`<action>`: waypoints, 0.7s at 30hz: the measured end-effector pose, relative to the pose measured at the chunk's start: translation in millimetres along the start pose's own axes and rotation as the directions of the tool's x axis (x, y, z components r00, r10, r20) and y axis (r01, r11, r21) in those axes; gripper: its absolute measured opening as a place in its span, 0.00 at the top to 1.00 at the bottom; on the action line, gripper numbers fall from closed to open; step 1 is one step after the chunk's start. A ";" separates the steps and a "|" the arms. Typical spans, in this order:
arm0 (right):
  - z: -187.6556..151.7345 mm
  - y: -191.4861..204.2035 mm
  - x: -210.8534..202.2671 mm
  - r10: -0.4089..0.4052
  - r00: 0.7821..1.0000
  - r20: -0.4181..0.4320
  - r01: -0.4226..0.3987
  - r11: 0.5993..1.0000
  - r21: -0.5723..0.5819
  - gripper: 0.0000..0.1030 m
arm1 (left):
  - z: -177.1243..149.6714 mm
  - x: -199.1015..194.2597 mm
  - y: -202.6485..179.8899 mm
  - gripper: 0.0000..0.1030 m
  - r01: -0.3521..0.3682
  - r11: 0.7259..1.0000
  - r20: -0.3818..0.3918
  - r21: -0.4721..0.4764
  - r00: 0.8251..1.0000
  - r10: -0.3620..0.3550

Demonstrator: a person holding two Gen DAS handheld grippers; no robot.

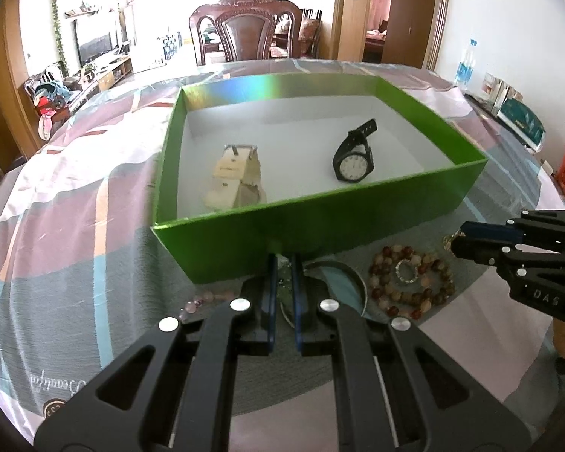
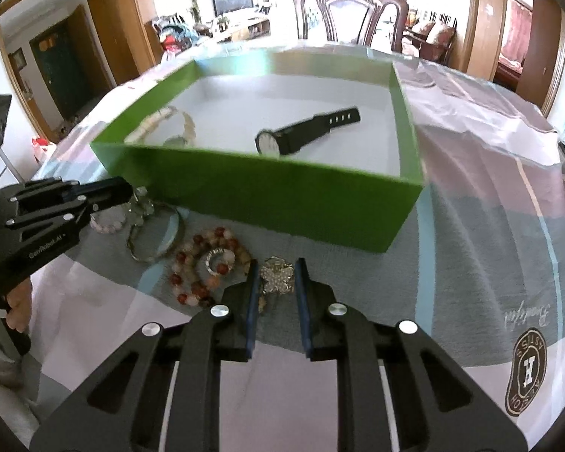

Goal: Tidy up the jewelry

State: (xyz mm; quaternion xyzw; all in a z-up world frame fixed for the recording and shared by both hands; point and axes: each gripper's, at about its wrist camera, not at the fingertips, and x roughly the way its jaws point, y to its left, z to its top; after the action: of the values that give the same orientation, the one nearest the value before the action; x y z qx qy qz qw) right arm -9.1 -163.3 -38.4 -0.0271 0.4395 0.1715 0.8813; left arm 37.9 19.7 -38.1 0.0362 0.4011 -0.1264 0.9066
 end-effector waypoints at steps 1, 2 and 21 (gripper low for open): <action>0.3 0.1 -2.0 -0.001 1.000 0.005 0.001 1.000 0.001 0.82 | 0.7 -2.9 0.5 0.93 0.004 1.000 0.006 -0.004 1.000 -0.004; 0.7 0.6 -4.1 0.001 1.000 0.011 -0.001 1.000 0.001 0.82 | 1.7 -6.0 0.9 0.93 0.009 1.000 0.011 -0.009 1.000 -0.009; 80.4 -6.8 -40.6 -0.093 0.986 0.135 0.098 0.995 -0.028 0.82 | 89.8 -56.8 -10.1 0.93 -0.012 0.999 0.140 0.049 0.990 0.005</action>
State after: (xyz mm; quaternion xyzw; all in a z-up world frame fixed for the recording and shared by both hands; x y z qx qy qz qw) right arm 32.1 -165.0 42.0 -0.0517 0.3746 0.1380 0.9154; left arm 63.1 6.3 64.8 0.0516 0.3329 -0.1347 0.9319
